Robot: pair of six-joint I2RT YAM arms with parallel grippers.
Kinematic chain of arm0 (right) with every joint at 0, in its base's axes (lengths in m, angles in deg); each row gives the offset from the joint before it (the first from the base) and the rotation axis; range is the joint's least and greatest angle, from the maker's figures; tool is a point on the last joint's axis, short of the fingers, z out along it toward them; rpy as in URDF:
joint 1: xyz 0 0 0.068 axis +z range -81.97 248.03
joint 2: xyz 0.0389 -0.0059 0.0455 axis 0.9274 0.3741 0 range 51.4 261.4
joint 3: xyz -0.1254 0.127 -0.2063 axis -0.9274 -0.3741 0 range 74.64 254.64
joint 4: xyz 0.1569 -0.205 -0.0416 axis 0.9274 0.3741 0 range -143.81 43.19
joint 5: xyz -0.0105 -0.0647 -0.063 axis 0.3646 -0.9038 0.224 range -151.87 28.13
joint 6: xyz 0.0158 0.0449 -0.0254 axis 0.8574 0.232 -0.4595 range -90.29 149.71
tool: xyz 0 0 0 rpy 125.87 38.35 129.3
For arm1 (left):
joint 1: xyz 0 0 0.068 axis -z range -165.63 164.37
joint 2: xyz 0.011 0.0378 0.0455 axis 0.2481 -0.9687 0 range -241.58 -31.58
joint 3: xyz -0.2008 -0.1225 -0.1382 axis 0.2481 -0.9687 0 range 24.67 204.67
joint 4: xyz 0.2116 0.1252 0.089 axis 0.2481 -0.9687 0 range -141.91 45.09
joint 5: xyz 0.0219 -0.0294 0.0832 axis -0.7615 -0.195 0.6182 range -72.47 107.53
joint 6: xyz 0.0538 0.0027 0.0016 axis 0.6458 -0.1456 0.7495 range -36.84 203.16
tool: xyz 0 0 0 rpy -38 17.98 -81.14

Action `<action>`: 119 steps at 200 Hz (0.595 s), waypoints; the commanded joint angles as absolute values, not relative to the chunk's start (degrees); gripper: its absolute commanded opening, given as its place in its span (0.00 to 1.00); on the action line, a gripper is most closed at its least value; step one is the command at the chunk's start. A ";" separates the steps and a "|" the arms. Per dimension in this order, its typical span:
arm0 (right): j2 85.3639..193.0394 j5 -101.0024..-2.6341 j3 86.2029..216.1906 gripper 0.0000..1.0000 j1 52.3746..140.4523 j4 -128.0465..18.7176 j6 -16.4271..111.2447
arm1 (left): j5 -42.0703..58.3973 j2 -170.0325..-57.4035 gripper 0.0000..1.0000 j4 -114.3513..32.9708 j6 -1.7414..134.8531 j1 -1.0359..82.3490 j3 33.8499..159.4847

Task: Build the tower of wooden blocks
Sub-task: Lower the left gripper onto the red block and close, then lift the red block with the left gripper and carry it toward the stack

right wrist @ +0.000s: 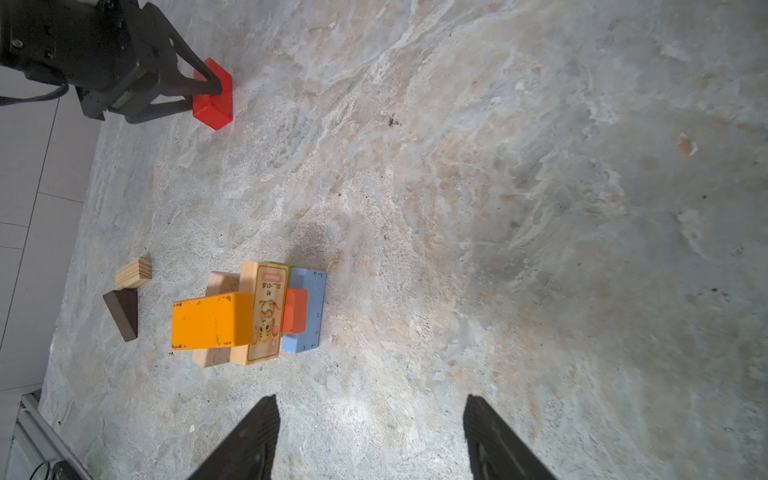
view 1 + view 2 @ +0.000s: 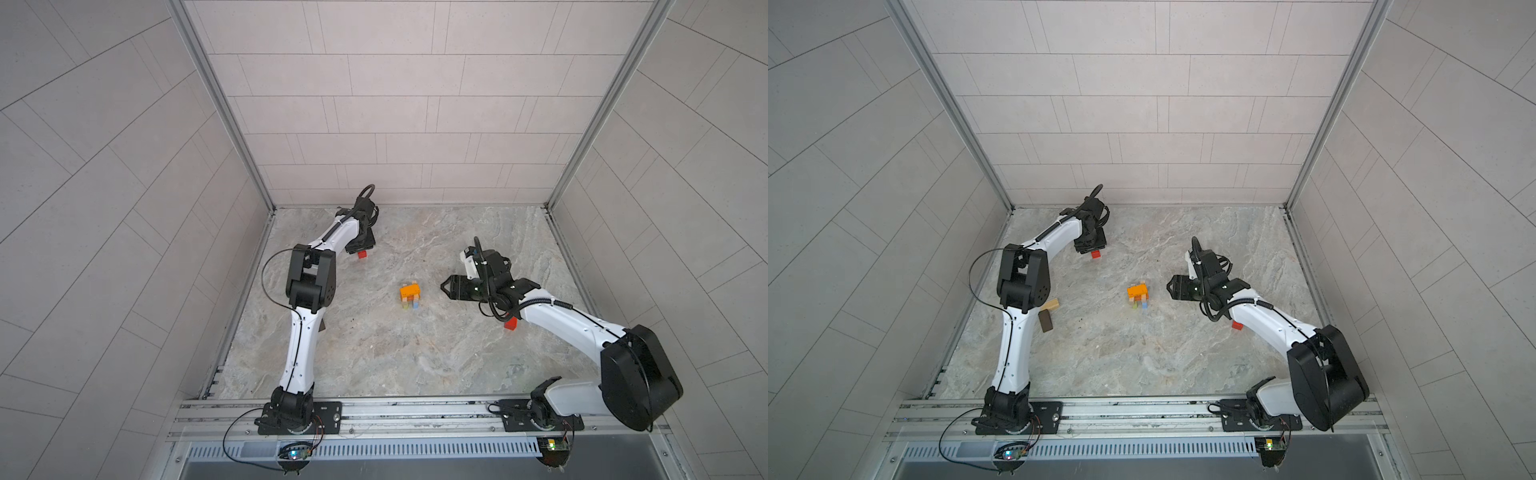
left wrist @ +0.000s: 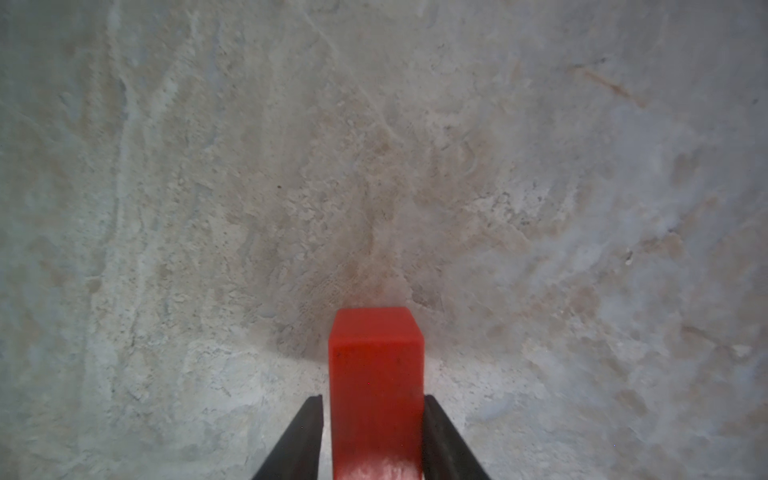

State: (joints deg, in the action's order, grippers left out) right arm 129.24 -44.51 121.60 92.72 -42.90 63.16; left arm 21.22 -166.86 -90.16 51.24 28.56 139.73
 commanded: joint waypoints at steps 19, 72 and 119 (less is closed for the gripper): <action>130.02 -44.47 122.10 0.70 92.38 -42.30 63.50 | 19.93 -166.36 0.30 -91.31 51.48 28.10 141.50; 129.06 -44.72 121.45 0.70 92.14 -41.95 63.28 | 19.65 -159.51 0.27 -92.82 51.29 28.46 138.63; 127.67 -44.96 120.11 0.70 91.32 -42.29 63.57 | 19.11 -148.74 0.27 -94.36 52.22 31.06 131.24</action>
State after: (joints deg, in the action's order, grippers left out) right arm 129.55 -44.31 121.10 91.95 -42.87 63.16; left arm 18.97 -156.45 -92.09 51.33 29.28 134.18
